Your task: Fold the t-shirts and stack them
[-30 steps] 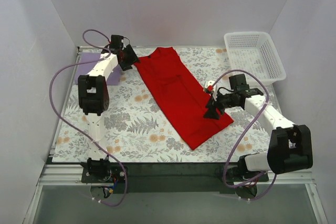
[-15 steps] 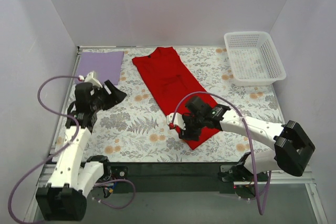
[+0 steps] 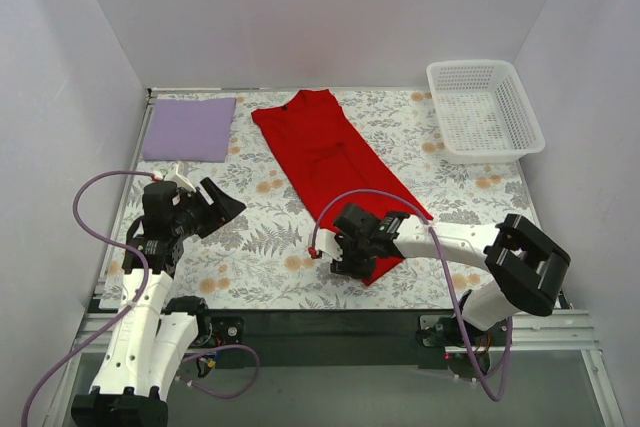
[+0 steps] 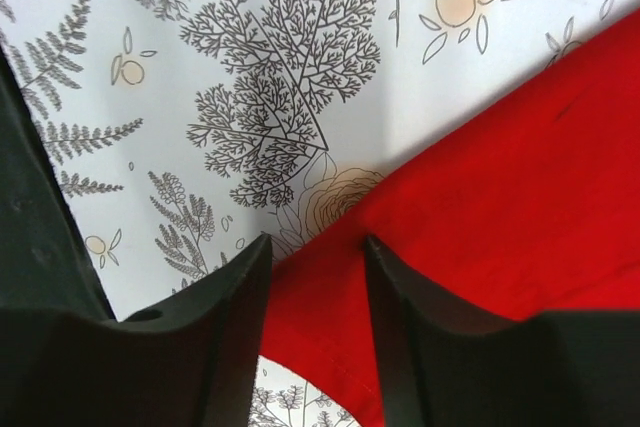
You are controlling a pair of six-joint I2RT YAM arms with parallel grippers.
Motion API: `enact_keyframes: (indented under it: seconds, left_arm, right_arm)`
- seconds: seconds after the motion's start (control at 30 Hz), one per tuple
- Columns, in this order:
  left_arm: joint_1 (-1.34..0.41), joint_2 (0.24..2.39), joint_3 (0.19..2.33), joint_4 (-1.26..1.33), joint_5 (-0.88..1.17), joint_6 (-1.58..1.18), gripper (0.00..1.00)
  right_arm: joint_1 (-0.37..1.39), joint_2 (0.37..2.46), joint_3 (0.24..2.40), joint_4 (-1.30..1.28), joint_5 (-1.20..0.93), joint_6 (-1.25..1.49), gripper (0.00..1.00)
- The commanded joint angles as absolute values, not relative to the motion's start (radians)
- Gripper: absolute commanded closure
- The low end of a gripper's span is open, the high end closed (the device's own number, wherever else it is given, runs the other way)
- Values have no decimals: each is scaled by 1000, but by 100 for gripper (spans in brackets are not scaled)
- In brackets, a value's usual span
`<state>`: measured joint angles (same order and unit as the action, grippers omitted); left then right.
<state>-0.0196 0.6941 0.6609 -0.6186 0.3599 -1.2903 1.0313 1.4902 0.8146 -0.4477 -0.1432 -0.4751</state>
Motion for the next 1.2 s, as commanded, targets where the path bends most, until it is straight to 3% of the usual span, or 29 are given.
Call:
enact_keyframes:
  seconds: [0.0, 0.13, 0.27, 0.43, 0.6, 0.73, 0.83, 0.87, 1.07, 1.17]
  left_arm:
    - [-18, 670, 680, -649, 382, -1296, 37]
    - [-18, 664, 686, -660, 387, -1290, 37]
    - [-18, 657, 683, -657, 399, -1285, 37]
    - [-18, 661, 677, -641, 462, -1273, 37]
    - [-18, 676, 684, -630, 535, -1238, 37]
    - [-20, 699, 683, -589, 592, -1235, 37]
    - [-20, 725, 667, -546, 630, -1246, 37]
    - [-18, 732, 660, -532, 661, -1253, 37]
    - [-29, 770, 594, -420, 825, -1327, 37]
    - [-83, 782, 604, -449, 831, -1309, 37]
  right_arm:
    - [1045, 1526, 830, -422, -109, -451, 53]
    - [1060, 1551, 828, -437, -110, -451, 71]
    - [1086, 1552, 845, -465, -179, -454, 98]
    - [1138, 1630, 1007, -517, -334, -463, 99]
    - [1146, 1799, 1265, -703, -428, -512, 73]
    - [1095, 1717, 1332, -821, -416, -643, 59]
    - [892, 1571, 1287, -821, -480, -695, 45]
    - [748, 1521, 1273, -816, -526, -707, 41]
    - [291, 1505, 1215, -686, -673, -641, 40]
    - [223, 1569, 1166, -674, -759, -617, 42]
